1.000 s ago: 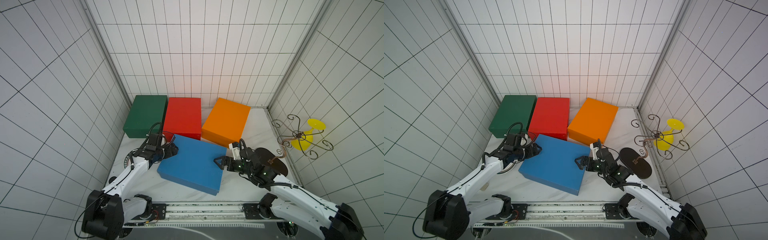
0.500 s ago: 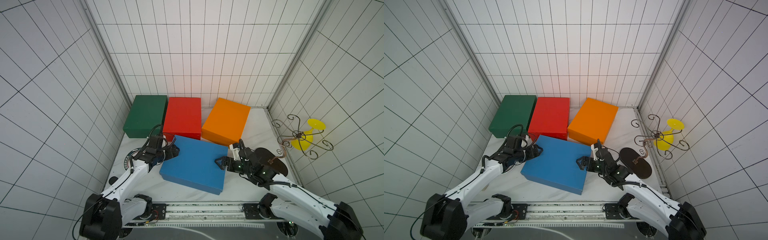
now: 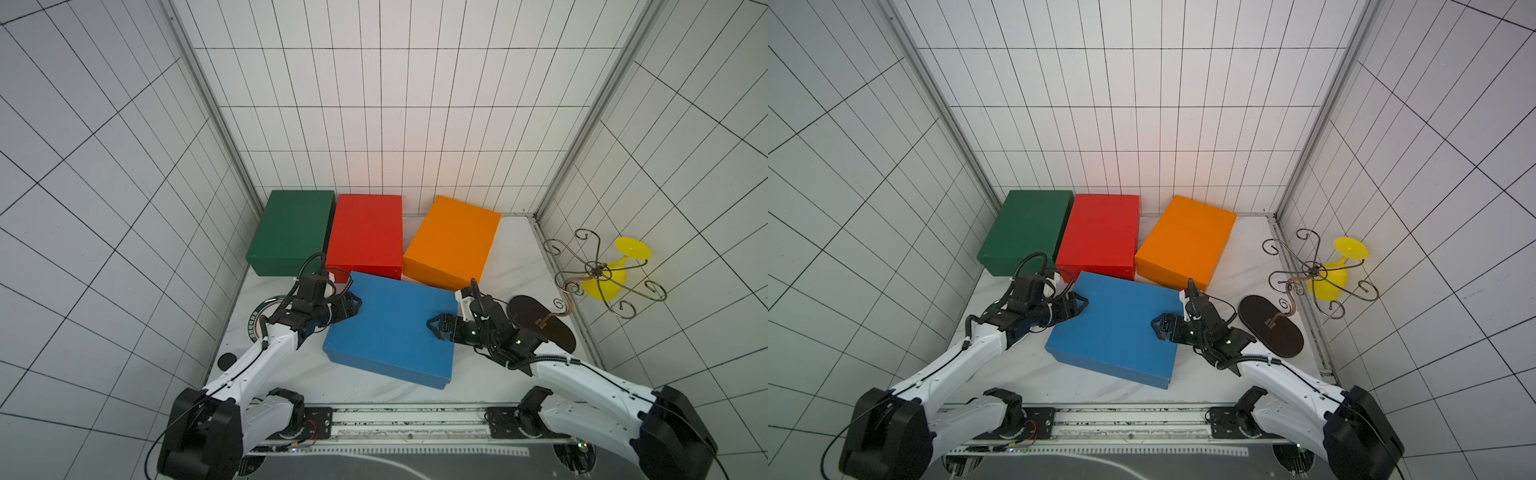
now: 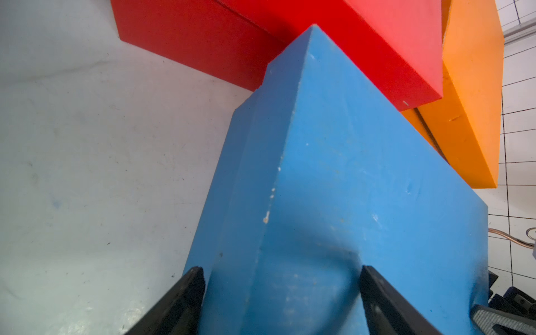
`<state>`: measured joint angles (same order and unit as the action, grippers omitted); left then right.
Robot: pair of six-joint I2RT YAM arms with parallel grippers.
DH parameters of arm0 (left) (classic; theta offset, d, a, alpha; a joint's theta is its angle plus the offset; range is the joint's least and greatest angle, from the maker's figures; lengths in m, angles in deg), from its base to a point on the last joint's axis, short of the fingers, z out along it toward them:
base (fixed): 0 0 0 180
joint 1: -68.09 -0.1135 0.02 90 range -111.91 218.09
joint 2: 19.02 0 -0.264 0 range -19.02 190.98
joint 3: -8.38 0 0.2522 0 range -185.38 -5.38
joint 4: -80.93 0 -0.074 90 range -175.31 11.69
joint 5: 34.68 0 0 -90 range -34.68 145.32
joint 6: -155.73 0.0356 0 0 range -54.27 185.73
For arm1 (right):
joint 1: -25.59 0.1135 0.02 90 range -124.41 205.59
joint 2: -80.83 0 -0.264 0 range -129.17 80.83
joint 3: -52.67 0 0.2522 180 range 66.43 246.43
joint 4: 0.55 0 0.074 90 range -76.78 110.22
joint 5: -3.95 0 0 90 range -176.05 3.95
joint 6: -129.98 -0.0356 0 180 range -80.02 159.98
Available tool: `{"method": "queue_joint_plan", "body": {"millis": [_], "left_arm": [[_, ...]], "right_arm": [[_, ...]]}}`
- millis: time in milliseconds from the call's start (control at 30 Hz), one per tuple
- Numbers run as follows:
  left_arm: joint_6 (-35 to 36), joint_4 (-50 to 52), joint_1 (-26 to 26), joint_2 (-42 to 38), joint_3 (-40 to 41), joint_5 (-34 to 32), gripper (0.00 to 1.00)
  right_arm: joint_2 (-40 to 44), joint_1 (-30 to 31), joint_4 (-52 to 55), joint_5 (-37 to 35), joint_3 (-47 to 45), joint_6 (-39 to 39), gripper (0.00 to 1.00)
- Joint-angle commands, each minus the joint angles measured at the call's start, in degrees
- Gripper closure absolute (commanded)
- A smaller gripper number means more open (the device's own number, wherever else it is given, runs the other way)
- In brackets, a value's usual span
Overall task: Stack the shoeboxes
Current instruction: Pick up the shoebox from the center of the board.
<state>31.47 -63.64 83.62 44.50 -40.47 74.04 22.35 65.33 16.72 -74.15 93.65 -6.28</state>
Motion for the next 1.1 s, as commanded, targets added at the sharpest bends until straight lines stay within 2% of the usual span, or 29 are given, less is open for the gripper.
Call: {"method": "queue_joint_plan", "body": {"millis": [0, 67, 133, 200, 600, 1067], "left_arm": [[-0.9, 1.3, 0.8, 0.9, 2.4, 4.1, 0.26], [-1.4, 1.2, 0.8, -0.2, 2.5, 4.9, 0.32], [-1.7, 2.1, 0.8, -1.7, 2.3, 5.1, 0.33], [-1.7, 3.7, 0.8, -3.4, 1.3, 5.0, 0.34], [-1.7, 10.1, 0.8, -8.1, -4.4, 4.2, 0.34], [-3.5, 11.8, 0.7, -11.6, -11.7, 1.4, 0.33]], "right_arm": [[-2.0, 2.1, -4.1, 1.5, -2.6, -0.5, 0.04], [-1.5, 2.8, -4.3, 1.1, -1.4, -0.1, 0.09], [-0.8, 3.7, -3.5, 0.4, 0.2, 0.8, 0.14], [-0.4, 4.4, -1.6, -0.2, 2.4, 1.5, 0.15], [0.2, 10.9, 2.2, -3.2, 10.6, 2.2, 0.16], [-0.8, 11.6, 5.7, -5.9, 18.8, 6.7, 0.16]]}}
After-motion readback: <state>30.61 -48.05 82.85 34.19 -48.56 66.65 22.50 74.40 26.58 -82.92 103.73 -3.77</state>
